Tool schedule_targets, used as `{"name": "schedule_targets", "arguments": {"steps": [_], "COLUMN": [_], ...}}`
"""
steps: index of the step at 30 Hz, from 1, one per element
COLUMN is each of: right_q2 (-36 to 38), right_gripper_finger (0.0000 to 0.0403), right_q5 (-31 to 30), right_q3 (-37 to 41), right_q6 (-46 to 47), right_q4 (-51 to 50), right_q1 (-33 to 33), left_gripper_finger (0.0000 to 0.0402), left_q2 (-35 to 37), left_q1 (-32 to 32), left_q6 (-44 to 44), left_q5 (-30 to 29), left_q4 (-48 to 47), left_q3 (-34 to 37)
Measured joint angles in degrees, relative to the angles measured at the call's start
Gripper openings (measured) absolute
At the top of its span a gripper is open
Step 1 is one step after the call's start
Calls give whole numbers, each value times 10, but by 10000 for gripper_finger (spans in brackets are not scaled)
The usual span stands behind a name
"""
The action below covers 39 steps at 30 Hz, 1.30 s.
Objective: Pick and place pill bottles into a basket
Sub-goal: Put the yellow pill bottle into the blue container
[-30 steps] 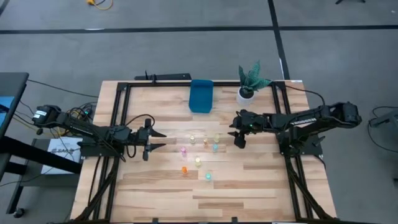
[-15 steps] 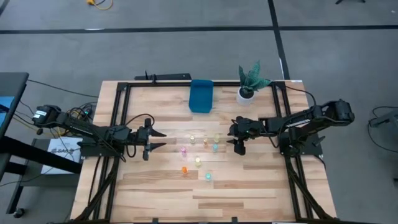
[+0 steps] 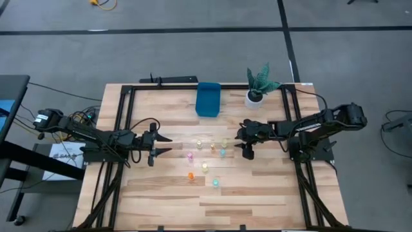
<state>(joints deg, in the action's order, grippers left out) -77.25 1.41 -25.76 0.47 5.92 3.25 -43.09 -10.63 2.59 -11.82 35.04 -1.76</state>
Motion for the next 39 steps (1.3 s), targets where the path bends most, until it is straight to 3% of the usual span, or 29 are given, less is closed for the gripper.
{"name": "schedule_targets", "arguments": {"steps": [30, 39], "right_q2": [-2, -88], "right_gripper_finger": [171, 177], "right_q5": [3, 2], "right_q3": [-8, -63], "right_q6": [-31, -5], "right_q4": [65, 13], "right_q1": [19, 8], "left_gripper_finger": [165, 165], "left_q2": [0, 0], "left_q1": [0, 0], "left_q6": [17, 18], "left_q5": [0, 13], "left_q4": [-13, -13], "left_q3": [0, 0]}}
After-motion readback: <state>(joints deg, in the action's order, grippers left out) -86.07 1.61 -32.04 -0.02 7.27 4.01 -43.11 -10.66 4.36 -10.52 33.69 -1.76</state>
